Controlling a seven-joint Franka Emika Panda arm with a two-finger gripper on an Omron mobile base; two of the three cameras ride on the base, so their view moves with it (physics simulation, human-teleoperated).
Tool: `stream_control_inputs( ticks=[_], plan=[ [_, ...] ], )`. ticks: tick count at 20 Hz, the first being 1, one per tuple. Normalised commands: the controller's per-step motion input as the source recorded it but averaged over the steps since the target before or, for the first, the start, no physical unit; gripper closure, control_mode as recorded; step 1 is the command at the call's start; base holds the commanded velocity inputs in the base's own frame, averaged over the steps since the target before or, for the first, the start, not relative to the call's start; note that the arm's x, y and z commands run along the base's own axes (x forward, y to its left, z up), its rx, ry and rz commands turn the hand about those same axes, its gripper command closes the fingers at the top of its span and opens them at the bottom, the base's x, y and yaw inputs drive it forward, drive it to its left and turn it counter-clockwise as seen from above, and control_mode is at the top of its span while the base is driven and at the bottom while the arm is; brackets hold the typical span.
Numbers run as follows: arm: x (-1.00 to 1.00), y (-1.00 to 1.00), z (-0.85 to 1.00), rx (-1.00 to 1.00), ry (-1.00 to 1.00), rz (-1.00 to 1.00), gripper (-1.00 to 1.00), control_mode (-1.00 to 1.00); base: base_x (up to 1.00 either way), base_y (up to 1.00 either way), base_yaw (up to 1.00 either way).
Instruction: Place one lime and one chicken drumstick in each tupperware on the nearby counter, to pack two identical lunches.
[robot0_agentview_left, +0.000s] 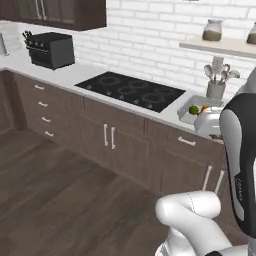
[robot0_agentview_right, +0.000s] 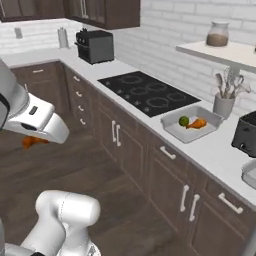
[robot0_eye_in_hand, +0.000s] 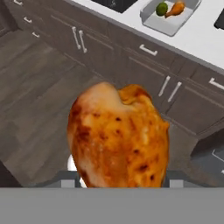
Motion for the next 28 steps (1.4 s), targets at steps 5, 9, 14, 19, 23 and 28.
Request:
stream_control_inputs(
  ticks=[5, 9, 14, 19, 23, 28],
  plan=[
    [0.00, 0.00, 0.00, 0.00, 0.00, 0.00, 1.00, 1.00, 0.35, 0.00, -0.76],
    [0.00, 0.00, 0.00, 0.00, 0.00, 0.00, 1.00, 1.00, 0.26, 0.00, -0.78],
    [0.00, 0.00, 0.00, 0.00, 0.00, 0.00, 1.00, 1.00, 0.45, 0.02, -0.72],
    [0.00, 0.00, 0.00, 0.00, 0.00, 0.00, 1.00, 1.00, 0.90, 0.06, -0.58],
    [0.00, 0.00, 0.00, 0.00, 0.00, 0.00, 1.00, 1.00, 1.00, 0.05, -0.46],
    [0.40, 0.05, -0.24, 0.00, 0.00, -0.08, 1.00, -1.00, 0.59, 0.23, -0.21]
  ],
)
